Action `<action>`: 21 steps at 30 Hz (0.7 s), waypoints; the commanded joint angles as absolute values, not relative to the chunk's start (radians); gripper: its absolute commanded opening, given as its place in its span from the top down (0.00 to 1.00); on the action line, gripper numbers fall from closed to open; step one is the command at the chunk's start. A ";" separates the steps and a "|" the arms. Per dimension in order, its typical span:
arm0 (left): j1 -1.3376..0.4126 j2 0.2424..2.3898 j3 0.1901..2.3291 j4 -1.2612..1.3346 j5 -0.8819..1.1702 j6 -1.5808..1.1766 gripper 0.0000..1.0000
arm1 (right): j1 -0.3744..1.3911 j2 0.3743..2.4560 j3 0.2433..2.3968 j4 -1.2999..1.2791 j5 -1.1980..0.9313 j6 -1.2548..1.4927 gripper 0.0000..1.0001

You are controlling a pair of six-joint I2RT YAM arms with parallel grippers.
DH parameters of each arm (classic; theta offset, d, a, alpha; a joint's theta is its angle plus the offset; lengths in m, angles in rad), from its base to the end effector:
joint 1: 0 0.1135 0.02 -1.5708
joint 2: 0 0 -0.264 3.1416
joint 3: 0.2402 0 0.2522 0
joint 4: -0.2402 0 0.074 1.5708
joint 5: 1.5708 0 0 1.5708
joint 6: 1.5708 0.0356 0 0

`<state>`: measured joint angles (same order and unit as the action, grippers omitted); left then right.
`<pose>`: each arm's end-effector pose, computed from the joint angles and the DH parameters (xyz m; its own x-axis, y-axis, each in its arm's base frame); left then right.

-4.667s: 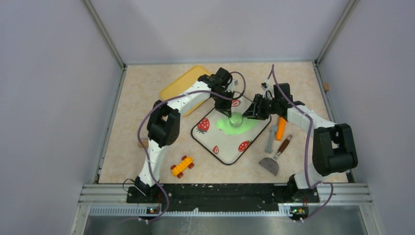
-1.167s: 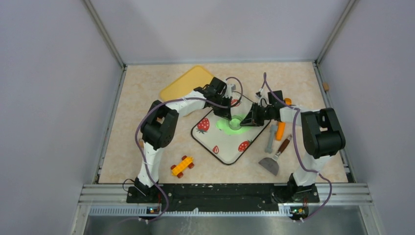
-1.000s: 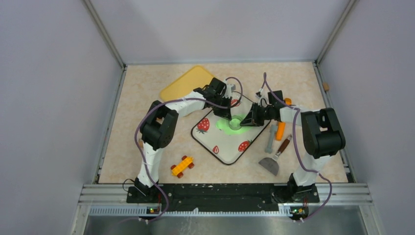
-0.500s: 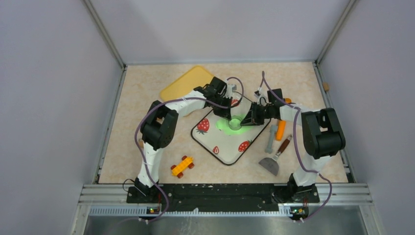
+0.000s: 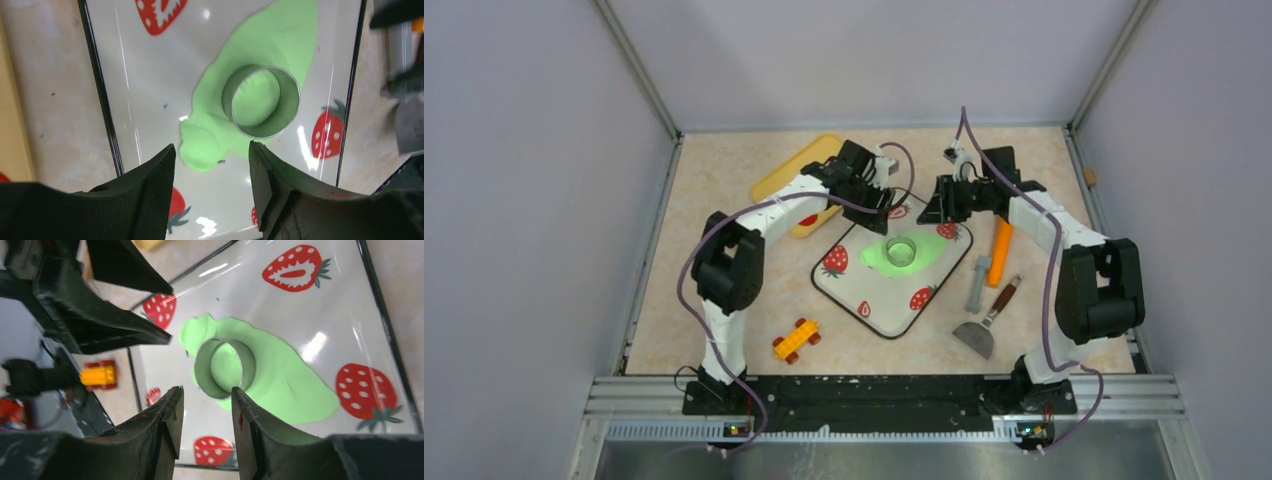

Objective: Roll out the dumpling wrappers from the dough

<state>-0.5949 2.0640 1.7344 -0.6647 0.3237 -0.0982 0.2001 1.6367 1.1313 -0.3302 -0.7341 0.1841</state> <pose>0.3704 -0.2643 0.2332 -0.7572 0.4001 -0.5163 0.6036 0.7308 -0.3188 0.3364 0.0926 0.2363 -0.8222 -0.0281 -0.5684 -0.4449 0.6545 0.6113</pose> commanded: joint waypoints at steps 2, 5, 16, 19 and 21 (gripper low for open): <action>-0.594 1.737 1.356 -0.372 0.428 0.157 0.41 | 0.204 1.674 1.274 -0.517 -0.757 -0.200 0.58; -0.621 1.582 1.126 -0.133 0.521 0.406 0.39 | 0.207 1.791 1.403 -0.684 -0.777 -0.380 0.59; -0.694 1.632 1.097 -0.109 0.612 1.015 0.43 | 0.294 2.057 1.731 -0.879 -0.688 -0.605 0.56; -0.706 1.692 1.161 -0.167 0.626 1.071 0.46 | 0.328 2.080 1.776 -0.911 -0.671 -0.649 0.55; -0.715 1.720 1.193 -0.218 0.641 1.119 0.48 | 0.347 2.090 1.791 -0.921 -0.649 -0.667 0.55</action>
